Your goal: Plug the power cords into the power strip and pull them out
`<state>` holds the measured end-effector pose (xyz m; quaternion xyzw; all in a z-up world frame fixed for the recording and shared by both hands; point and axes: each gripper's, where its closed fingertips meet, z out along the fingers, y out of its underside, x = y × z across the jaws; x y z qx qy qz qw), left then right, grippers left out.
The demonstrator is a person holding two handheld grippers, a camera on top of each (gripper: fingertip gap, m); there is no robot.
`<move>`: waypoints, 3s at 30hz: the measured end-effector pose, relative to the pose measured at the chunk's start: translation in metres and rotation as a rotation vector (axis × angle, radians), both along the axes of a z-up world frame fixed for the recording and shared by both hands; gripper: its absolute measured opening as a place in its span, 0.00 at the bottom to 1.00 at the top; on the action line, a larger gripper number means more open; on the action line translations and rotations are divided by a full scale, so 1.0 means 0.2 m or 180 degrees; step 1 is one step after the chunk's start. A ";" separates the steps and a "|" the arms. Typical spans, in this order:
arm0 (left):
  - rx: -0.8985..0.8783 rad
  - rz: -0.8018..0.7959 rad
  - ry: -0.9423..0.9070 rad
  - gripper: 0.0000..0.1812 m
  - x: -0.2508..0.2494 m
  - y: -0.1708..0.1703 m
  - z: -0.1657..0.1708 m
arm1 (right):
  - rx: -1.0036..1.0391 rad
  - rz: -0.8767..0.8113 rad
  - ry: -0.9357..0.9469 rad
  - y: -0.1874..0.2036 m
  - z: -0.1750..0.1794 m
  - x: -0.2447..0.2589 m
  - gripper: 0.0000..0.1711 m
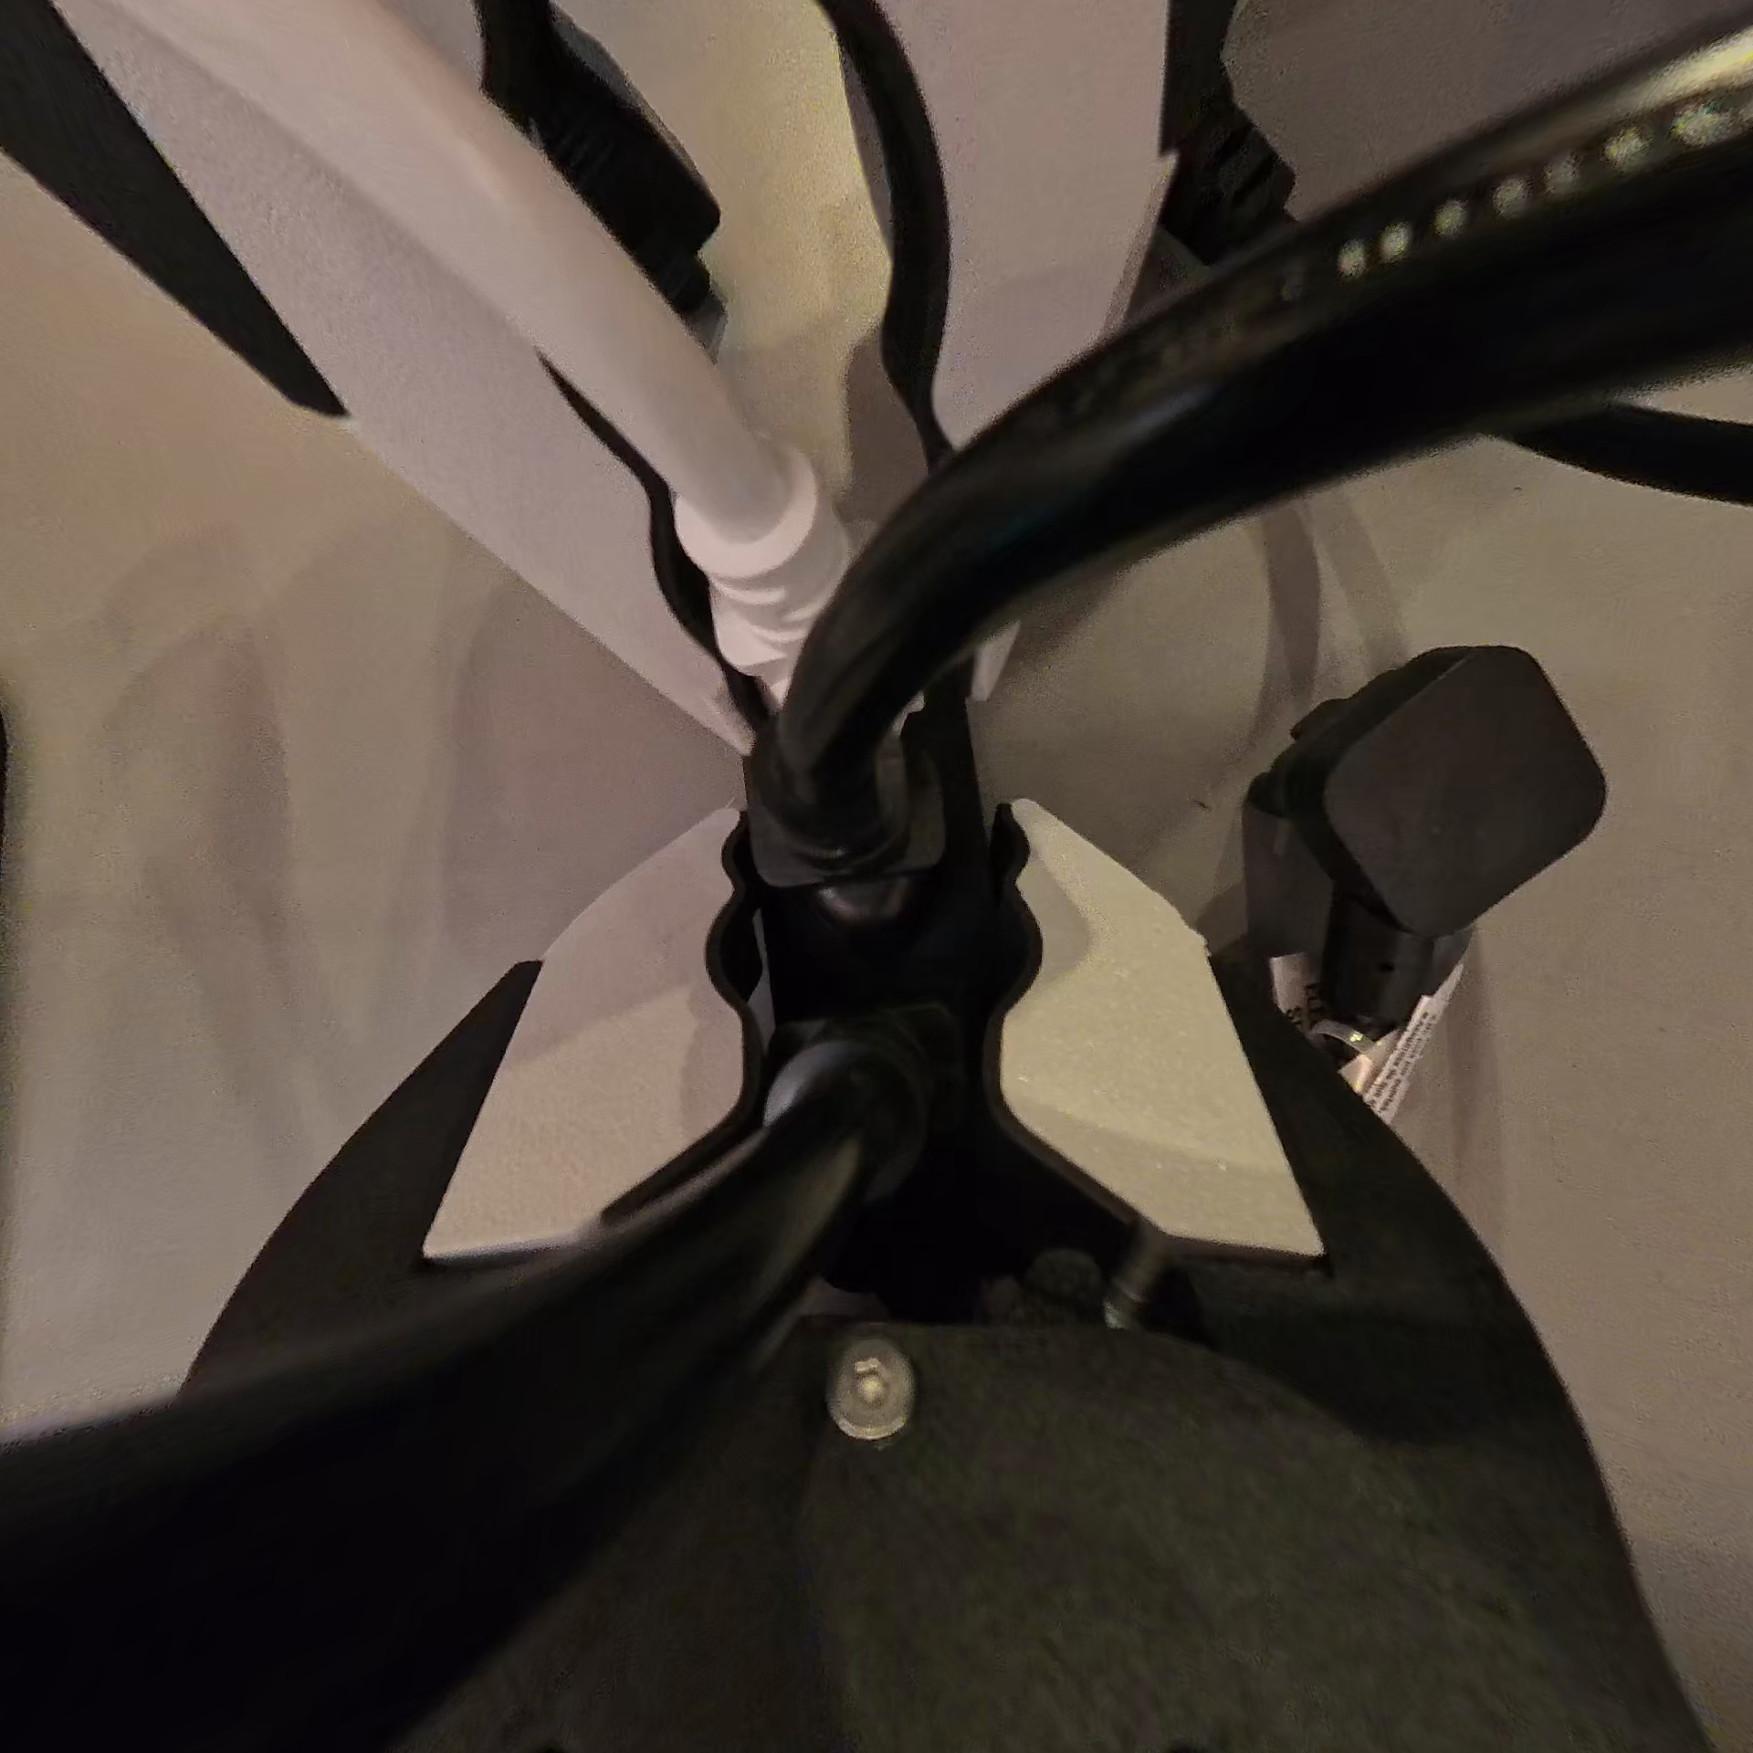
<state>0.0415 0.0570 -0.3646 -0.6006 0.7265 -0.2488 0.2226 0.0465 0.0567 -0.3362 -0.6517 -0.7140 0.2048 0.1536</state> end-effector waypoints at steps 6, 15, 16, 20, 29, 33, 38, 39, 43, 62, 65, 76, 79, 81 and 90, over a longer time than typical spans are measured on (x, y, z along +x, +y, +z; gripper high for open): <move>-0.0007 0.0014 0.0020 0.25 0.00 0.00 0.00 | -0.0040 -0.0042 0.0027 0.01 0.00 -0.01 0.14; 0.0053 0.0173 0.0018 0.26 0.03 0.02 0.00 | 0.0078 -0.0052 0.0008 0.03 -0.01 -0.01 0.13; 0.0060 0.0182 0.0023 0.26 0.03 0.02 0.00 | 0.0120 -0.0035 -0.0012 0.03 -0.01 -0.01 0.13; 0.0062 0.0221 0.0041 0.25 0.02 0.03 0.00 | 0.0340 0.0031 -0.0100 0.04 0.00 -0.01 0.13; 0.0084 0.0120 0.0065 0.26 0.03 0.01 0.00 | -0.0314 -0.0164 0.0236 0.01 0.00 0.00 0.12; 0.0076 0.0135 0.0067 0.26 0.03 0.01 -0.01 | -0.0411 -0.0213 0.0296 0.01 0.01 0.00 0.12; 0.0130 0.0114 0.0019 0.26 0.03 0.01 -0.01 | 0.0112 -0.0052 -0.0091 0.01 0.01 0.00 0.13; 0.0127 0.0115 0.0011 0.26 0.03 0.01 -0.01 | 0.0158 -0.0049 -0.0117 0.01 0.01 0.00 0.13; 0.0134 0.0071 0.0041 0.26 0.02 0.01 -0.01 | 0.0070 -0.0168 -0.0098 0.01 0.01 -0.01 0.13; 0.0056 0.0131 -0.0094 0.26 -0.02 0.02 0.10 | -0.0092 -0.0270 -0.0117 0.01 -0.02 0.01 0.14; 0.0047 0.0147 -0.0218 0.20 -0.05 0.03 0.18 | -0.0068 -0.0261 -0.0119 -0.01 -0.02 0.00 0.14; 0.0145 0.0128 -0.0136 0.15 0.00 0.00 0.13 | 0.0039 -0.0225 -0.0212 0.01 -0.02 0.00 0.13; 0.0135 0.0125 -0.0167 0.15 0.00 0.00 0.13 | 0.0071 -0.0218 -0.0239 0.01 -0.01 0.00 0.13; 0.0128 0.0139 -0.0142 0.14 -0.01 0.00 0.13 | 0.0072 -0.0224 -0.0205 0.02 -0.01 -0.01 0.13; 0.0104 0.0179 -0.0079 0.16 -0.01 0.00 0.13 | 0.0104 -0.0134 -0.0149 0.01 -0.01 -0.02 0.14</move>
